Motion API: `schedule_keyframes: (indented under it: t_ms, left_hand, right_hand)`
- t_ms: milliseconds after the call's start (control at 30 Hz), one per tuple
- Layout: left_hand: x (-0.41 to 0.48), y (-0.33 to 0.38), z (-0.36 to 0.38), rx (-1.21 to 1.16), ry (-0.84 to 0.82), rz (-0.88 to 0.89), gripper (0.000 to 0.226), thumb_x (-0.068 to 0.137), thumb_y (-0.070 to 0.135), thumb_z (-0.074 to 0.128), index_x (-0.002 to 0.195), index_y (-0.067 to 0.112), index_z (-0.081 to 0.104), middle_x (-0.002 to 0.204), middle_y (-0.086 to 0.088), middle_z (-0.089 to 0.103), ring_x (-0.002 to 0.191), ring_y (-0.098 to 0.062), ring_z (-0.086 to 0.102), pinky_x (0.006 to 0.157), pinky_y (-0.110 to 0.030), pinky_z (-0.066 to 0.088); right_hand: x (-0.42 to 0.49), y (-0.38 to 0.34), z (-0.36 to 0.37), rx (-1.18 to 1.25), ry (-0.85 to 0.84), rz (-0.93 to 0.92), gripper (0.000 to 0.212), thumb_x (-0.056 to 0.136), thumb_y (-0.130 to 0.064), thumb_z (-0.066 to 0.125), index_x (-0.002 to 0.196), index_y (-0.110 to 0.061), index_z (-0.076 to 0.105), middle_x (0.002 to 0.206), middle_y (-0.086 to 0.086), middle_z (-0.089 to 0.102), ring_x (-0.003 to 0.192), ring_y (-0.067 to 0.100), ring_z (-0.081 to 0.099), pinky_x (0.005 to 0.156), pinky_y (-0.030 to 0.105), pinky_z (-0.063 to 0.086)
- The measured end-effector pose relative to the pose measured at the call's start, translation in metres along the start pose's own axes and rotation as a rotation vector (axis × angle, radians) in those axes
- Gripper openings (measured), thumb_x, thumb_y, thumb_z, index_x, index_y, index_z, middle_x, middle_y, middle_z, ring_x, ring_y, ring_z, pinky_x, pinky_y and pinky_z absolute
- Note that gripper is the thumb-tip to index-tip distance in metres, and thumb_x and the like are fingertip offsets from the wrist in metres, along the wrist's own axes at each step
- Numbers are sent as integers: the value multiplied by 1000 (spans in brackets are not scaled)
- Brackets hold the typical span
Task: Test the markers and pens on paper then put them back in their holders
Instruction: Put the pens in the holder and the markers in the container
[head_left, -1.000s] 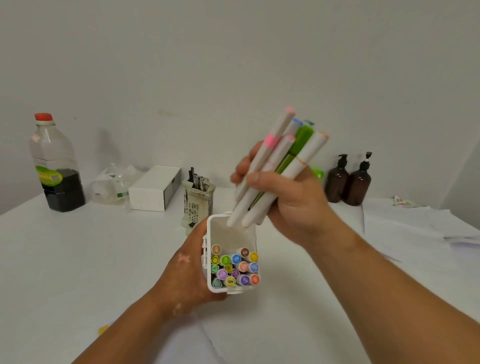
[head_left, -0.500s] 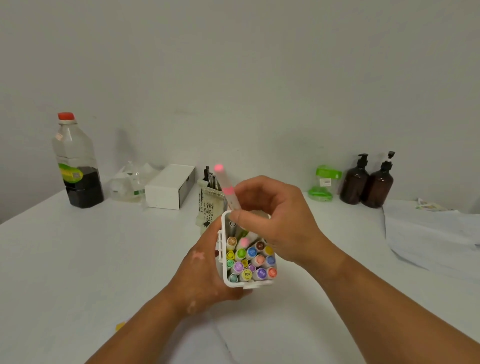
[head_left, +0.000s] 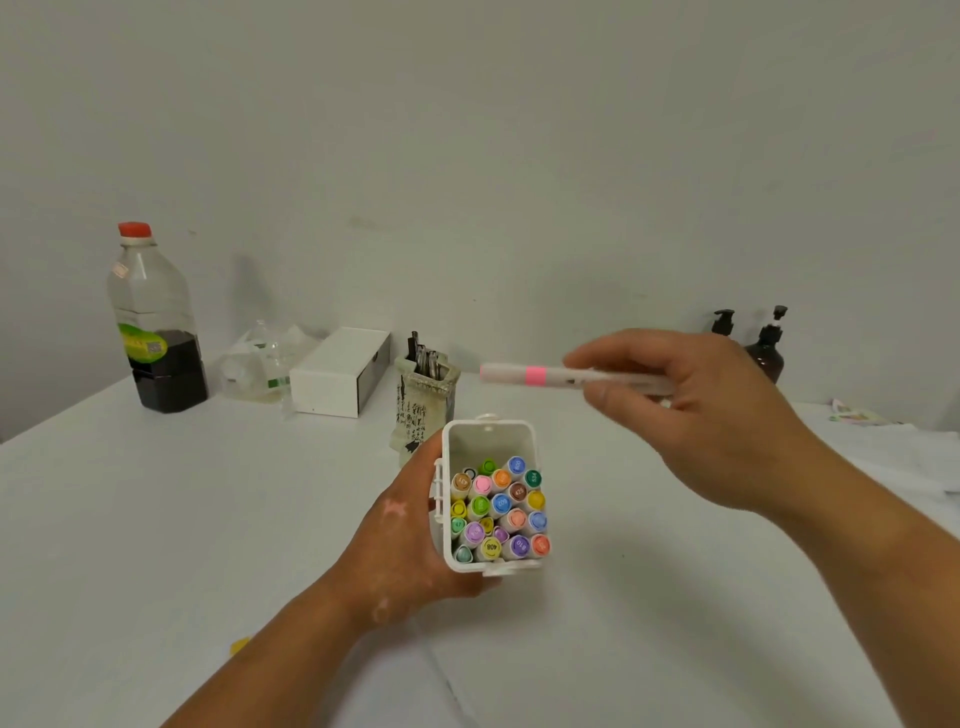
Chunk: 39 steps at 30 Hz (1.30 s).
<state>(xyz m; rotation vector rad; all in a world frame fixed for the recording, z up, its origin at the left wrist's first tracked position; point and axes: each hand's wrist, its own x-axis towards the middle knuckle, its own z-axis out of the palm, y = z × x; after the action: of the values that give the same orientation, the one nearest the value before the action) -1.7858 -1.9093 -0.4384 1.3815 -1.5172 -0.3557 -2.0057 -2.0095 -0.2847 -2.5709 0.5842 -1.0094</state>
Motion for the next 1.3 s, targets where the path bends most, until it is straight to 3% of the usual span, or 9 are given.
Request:
schedule_keyframes:
  t_ms: [200,367,500,667,767,900,1000,1133,1300]
  left_hand:
    - [1,2,0,21,22,10,100,55,66,85,138,57,29,130,33,55,120,6,57,90,-6,47]
    - [1,-1,1,50,36,15,103,54,63,88,136,63,25,128,34,55,118,8,56,88,-3,45]
    - [0,-3,1,21,22,-6,103,52,73,82,138,49,30,127,41,52,120,11,53,90,-2,42]
    - [0,-5,0,16,19,-11,101,56,59,88,141,37,37,126,35,55,119,8,56,90,-3,44]
    - [0,-8,-1,-44,19,-31,102,59,42,94,143,28,37,128,31,58,119,5,58,88,-5,46]
    - [2,-11,-1,-57,61,-64,100,59,34,95,140,37,38,128,25,61,117,2,61,87,-8,48]
    - [13,-5,-4,-70,50,-180,92,50,41,98,126,51,47,120,21,68,108,-3,67,79,-13,54]
    - [56,1,1,-169,-92,-312,79,52,29,98,116,51,58,116,14,72,105,-8,70,78,-22,59]
    - [120,-8,14,-217,-189,-495,81,56,23,94,125,39,56,114,6,72,113,-24,65,98,-57,52]
  right_hand:
    - [3,-13,13,-232,-120,45,4,80,-34,74,79,-38,72,63,-17,64,61,0,59,51,12,41]
    - [23,-19,54,-336,-239,51,15,87,-47,67,91,-32,70,79,-13,64,74,7,62,64,30,54]
    - [31,-17,66,-248,-144,49,10,89,-50,64,86,-40,62,83,-16,66,71,1,58,59,20,42]
    - [14,2,67,-200,-30,54,14,93,-47,60,80,-43,63,79,-22,60,72,-1,55,61,12,35]
    - [-15,34,62,-31,167,194,20,90,-42,64,72,-35,64,74,-23,65,75,0,59,61,9,41]
    - [-62,85,71,12,93,466,20,91,-37,71,72,-30,70,76,-28,68,70,1,62,62,9,43]
    - [-87,106,87,101,110,557,18,91,-35,71,73,-31,71,75,-24,69,68,1,62,63,12,45]
    - [-95,112,100,189,120,586,14,88,-31,74,74,-32,73,69,-18,68,65,3,59,63,11,44]
    - [-97,113,97,225,90,564,18,85,-23,77,70,-32,73,63,-19,64,56,2,52,61,11,44]
